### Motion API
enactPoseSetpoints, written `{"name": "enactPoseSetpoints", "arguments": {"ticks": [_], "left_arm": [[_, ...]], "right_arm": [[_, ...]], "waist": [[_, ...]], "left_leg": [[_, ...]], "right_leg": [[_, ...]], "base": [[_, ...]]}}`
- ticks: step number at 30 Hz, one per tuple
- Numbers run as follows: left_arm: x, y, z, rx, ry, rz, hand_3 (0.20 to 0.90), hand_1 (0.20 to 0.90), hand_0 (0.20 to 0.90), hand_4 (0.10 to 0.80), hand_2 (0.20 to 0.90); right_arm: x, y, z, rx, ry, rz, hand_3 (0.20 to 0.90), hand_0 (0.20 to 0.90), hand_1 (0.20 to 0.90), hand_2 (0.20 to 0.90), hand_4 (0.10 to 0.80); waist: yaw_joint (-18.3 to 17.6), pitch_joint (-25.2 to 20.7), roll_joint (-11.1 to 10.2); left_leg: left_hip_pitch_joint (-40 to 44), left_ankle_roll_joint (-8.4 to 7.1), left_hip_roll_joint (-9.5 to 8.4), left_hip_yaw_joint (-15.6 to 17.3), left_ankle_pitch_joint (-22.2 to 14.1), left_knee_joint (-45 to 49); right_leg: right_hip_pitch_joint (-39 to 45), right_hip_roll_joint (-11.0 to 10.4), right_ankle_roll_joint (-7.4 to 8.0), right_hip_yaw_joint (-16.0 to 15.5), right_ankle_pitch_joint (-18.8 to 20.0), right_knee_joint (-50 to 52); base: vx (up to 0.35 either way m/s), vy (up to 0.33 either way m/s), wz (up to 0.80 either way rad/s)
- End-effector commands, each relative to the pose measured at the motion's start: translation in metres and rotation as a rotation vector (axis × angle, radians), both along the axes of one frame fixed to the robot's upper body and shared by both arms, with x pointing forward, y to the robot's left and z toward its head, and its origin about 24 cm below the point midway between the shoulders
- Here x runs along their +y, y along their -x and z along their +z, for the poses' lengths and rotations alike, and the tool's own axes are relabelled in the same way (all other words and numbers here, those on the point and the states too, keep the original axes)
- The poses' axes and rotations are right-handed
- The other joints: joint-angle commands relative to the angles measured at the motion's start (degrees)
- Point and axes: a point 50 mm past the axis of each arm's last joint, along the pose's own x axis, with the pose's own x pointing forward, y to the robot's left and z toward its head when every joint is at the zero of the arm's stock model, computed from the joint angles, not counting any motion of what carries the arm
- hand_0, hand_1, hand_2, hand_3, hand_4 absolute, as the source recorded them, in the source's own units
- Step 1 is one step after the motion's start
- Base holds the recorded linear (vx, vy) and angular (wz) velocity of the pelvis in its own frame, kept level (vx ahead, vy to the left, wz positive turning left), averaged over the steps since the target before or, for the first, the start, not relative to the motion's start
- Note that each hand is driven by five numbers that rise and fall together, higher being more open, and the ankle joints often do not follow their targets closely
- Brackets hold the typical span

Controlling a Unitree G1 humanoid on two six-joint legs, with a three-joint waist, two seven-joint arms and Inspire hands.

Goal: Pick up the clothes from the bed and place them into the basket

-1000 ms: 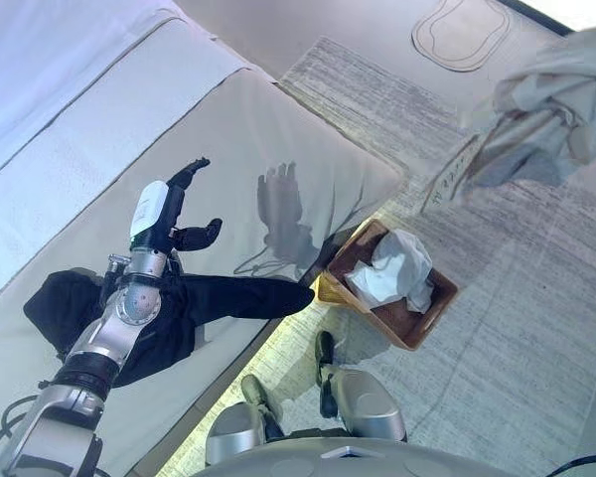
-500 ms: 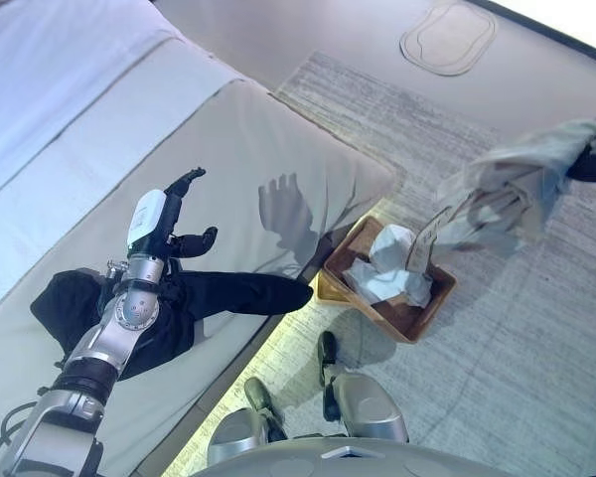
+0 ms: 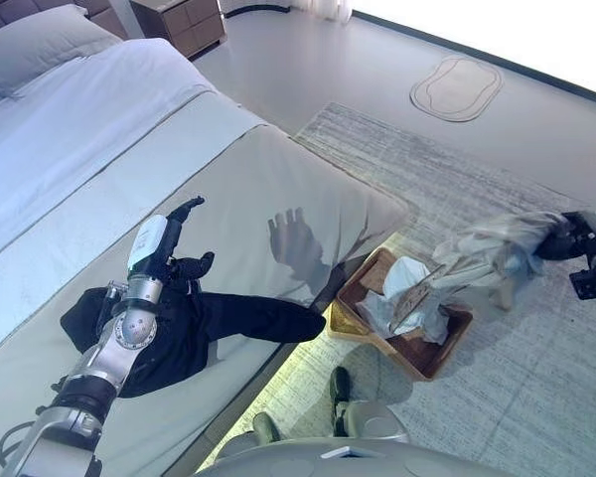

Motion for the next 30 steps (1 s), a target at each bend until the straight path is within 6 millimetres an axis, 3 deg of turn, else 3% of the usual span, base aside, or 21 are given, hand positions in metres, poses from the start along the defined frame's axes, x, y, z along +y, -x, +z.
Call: {"name": "enactPoseSetpoints", "arguments": {"ticks": [1,3,4,5,8,23,30], "left_arm": [[0.0,-0.011,0.023,-0.112,0.012,-0.023,0.9,0.9,0.9,0.8,0.9],[0.0,-0.011,0.023,-0.114,0.013,-0.021,0.9,0.9,0.9,0.8,0.9],[0.0,-0.011,0.023,-0.115,0.013,-0.02,0.9,0.9,0.9,0.8,0.9],[0.001,-0.01,0.023,-0.114,0.013,-0.019,0.9,0.9,0.9,0.8,0.9],[0.001,-0.011,0.025,-0.114,0.012,-0.021,0.9,0.9,0.9,0.8,0.9],[0.0,-0.013,0.027,-0.119,0.018,-0.024,0.9,0.9,0.9,0.8,0.9],[0.002,-0.01,0.024,-0.112,0.019,-0.004,0.9,0.9,0.9,0.8,0.9]], "right_arm": [[-0.003,-0.016,0.045,-0.12,0.106,0.03,0.2,0.3,0.3,0.3,0.1],[-0.003,-0.015,0.032,-0.066,0.085,0.024,0.2,0.3,0.3,0.3,0.1],[-0.003,-0.014,0.03,-0.055,0.082,0.028,0.244,0.338,0.338,0.338,0.144],[-0.002,-0.014,0.027,-0.033,0.099,0.039,0.9,0.9,0.9,0.9,0.8],[-0.003,-0.013,0.021,0.018,0.181,0.042,0.9,0.9,0.9,0.9,0.8],[-0.003,-0.009,0.014,0.03,0.147,0.019,0.9,0.9,0.9,0.9,0.8],[0.002,-0.016,0.028,-0.056,0.169,0.051,0.9,0.9,0.9,0.9,0.8]], "waist": [[0.9,-6.3,-1.8],[1.2,-6.2,-1.5],[1.2,-6.2,-1.5],[1.3,-6.1,-1.5],[1.6,-6.1,-1.3],[1.5,-5.6,-1.4],[1.8,-5.6,-1.8]], "left_leg": [[-1.6,0.32,1.23,-0.7,-6.3,6.7],[-1.7,0.16,1.29,-0.8,-5.9,6.4],[-1.6,0.17,1.27,-0.9,-5.9,6.4],[-1.6,0.13,1.26,-0.9,-5.9,6.3],[-1.5,0.04,1.27,-0.9,-5.6,6.1],[-1.5,0.06,1.29,-0.8,-5.4,5.8],[-1.2,-0.07,1.44,-0.8,-5.2,5.6]], "right_leg": [[0.9,-3.9,4.52,-2.0,-7.4,6.9],[1.1,-4.0,4.52,-2.3,-7.4,6.8],[1.2,-4.0,4.51,-2.3,-7.4,6.8],[1.3,-4.0,4.49,-2.4,-7.4,6.8],[1.5,-4.0,4.53,-2.7,-7.4,6.6],[1.6,-4.1,4.68,-2.6,-7.2,6.3],[2.1,-4.1,4.6,-2.9,-7.1,6.1]], "base": [[0.0,-0.009,0.04],[-0.002,-0.01,0.08],[0.0,-0.012,0.07],[0.003,-0.009,0.07],[-0.001,-0.012,0.06],[0.0,-0.001,0.0],[0.0,0.0,0.0]]}}
